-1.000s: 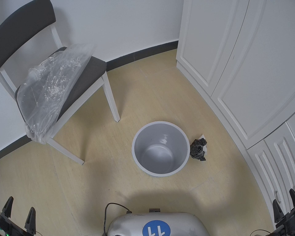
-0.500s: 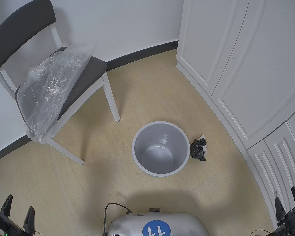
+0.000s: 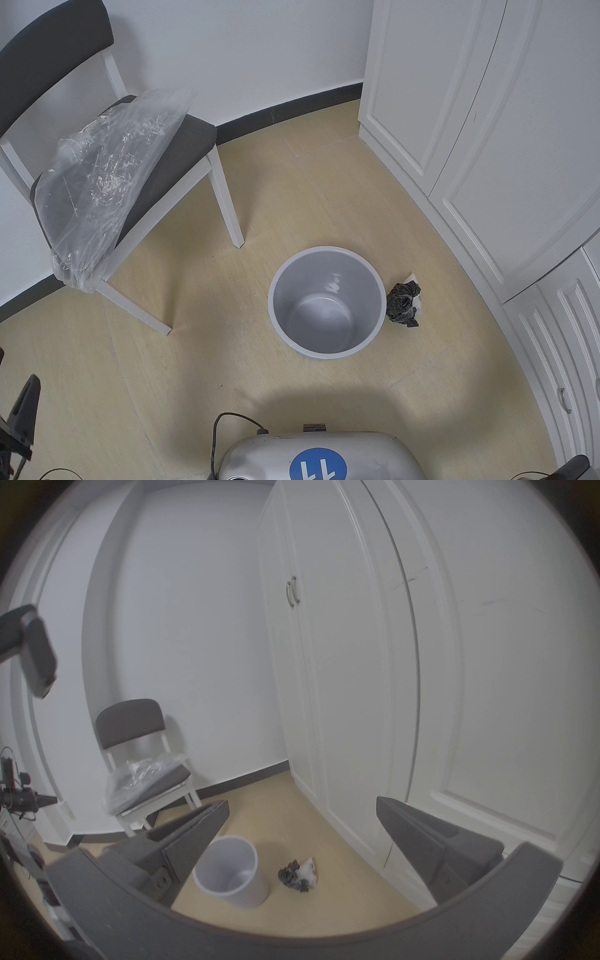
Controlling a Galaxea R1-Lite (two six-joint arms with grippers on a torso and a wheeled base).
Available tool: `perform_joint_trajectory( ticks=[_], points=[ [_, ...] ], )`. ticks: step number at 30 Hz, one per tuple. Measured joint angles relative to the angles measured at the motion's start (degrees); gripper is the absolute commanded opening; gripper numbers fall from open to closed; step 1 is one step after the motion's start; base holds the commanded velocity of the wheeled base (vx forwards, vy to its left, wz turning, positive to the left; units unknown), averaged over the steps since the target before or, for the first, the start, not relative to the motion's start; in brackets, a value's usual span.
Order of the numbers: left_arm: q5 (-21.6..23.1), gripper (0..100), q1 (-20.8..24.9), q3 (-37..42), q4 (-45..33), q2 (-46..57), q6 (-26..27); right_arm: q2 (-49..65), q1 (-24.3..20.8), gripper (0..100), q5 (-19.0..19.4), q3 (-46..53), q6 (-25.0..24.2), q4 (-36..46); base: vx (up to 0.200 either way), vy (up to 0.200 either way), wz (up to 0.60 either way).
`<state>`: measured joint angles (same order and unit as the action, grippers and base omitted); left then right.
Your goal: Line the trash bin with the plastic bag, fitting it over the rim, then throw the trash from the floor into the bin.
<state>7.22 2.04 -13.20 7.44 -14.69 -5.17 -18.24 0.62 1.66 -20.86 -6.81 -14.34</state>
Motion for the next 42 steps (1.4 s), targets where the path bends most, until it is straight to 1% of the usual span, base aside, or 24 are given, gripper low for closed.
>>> perform_joint_trajectory(
  ticks=[3, 7, 11, 14, 16, 18, 24, 28, 31, 34, 38, 42],
  points=[
    [-0.41, 100, 0.13, -2.83, 1.05, -7.06, 2.33, -7.69, 0.11, 100, -1.45, -2.40, -0.68, -5.06, 0.000, 0.000, 0.00],
    [-2.60, 100, 0.44, -6.72, 2.17, -17.64, 7.62, -17.09, 0.20, 100, -3.54, -4.13, -1.34, -10.35, 0.000, 0.000, 0.00],
    [-5.25, 100, 0.83, -10.69, 3.01, -28.28, 13.08, -23.10, 0.09, 100, -4.88, -4.83, -1.67, -13.60, 0.000, 0.000, 0.00],
    [-8.28, 100, 1.24, -13.69, 3.58, -35.89, 16.93, -26.42, -0.13, 100, -5.57, -5.11, -1.85, -15.38, 0.000, 0.000, 0.00],
    [-11.09, 100, 1.65, -15.54, 3.84, -40.63, 19.33, -27.95, -0.24, 100, -5.92, -5.18, -1.94, -16.18, 0.000, 0.000, 0.00],
    [-13.62, 100, 2.10, -17.19, 4.27, -44.48, 20.80, -28.89, -0.38, 100, -6.22, -5.18, -1.96, -16.79, 0.000, 0.000, 0.00],
    [-21.77, 100, 3.52, -20.66, 8.19, -53.86, 22.21, -30.10, -0.41, 100, -6.52, -5.42, -2.11, -17.38, 0.000, 0.000, 0.00],
    [-25.88, 100, 4.05, -21.97, 12.18, -58.34, 22.43, -30.38, -0.27, 100, -6.52, -5.81, -2.13, -17.52, 0.000, 0.000, 0.00],
    [-28.54, 100, 4.07, -22.32, 13.47, -60.26, 22.47, -30.55, -0.22, 100, -6.52, -5.88, -2.16, -17.52, 0.000, 0.000, 0.00],
    [-29.60, 100, 3.69, -22.41, 13.71, -60.81, 22.49, -30.57, -0.18, 100, -6.50, -5.95, -2.18, -17.54, 0.000, 0.000, 0.00],
    [-29.75, 100, 2.69, -21.97, 13.34, -59.98, 22.49, -30.49, -0.21, 100, -6.50, -5.88, -2.16, -17.52, 0.000, 0.000, 0.00],
    [-29.71, 100, 0.57, -20.59, 13.45, -57.88, 22.56, -30.29, -0.33, 100, -6.41, -5.66, -2.18, -17.52, 0.000, 0.000, 0.00]
  ],
)
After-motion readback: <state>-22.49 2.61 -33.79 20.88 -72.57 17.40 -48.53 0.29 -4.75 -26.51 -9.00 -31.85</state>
